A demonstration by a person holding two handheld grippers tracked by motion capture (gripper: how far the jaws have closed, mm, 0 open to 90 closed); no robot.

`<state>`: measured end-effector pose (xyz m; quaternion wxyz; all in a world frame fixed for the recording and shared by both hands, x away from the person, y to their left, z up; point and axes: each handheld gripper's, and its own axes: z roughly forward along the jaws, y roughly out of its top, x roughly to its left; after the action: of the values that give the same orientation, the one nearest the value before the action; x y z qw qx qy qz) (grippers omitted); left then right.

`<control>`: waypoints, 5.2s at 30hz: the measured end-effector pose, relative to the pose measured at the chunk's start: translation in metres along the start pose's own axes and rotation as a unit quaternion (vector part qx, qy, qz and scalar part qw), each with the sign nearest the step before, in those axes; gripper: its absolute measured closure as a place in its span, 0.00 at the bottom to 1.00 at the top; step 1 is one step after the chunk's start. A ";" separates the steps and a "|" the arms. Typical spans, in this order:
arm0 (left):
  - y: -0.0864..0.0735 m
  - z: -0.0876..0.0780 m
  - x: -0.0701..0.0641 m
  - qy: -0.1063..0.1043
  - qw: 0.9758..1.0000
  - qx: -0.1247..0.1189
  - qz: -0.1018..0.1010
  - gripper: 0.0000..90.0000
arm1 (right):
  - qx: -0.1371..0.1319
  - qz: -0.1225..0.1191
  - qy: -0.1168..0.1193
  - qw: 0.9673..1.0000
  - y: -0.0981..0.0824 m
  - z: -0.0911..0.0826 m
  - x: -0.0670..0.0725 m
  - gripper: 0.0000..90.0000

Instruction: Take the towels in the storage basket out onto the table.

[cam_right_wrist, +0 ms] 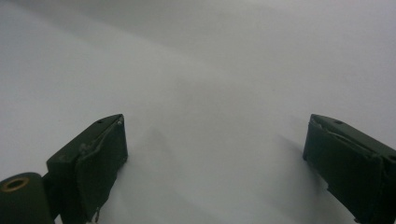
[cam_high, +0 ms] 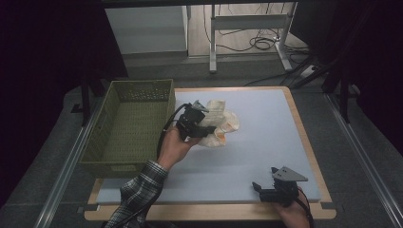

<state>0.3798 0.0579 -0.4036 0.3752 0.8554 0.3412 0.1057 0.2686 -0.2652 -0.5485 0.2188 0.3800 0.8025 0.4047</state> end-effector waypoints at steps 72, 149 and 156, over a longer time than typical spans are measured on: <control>-0.068 0.044 -0.039 0.023 0.998 -0.060 -0.010 0.04 | 0.002 0.001 -0.001 1.000 0.000 0.000 0.000 0.07; -0.075 0.078 -0.021 0.018 0.998 -0.060 -0.006 0.95 | 0.065 -0.027 0.056 0.996 0.089 0.082 -0.032 0.97; -0.070 0.058 -0.024 0.017 0.996 -0.092 -0.007 0.96 | 0.040 -0.023 0.066 0.997 0.105 0.052 -0.033 0.98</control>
<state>0.3518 0.0432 -0.4925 0.4470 0.8130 0.3422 0.1486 0.3691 -0.2260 -0.4916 0.1591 0.3420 0.8393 0.3916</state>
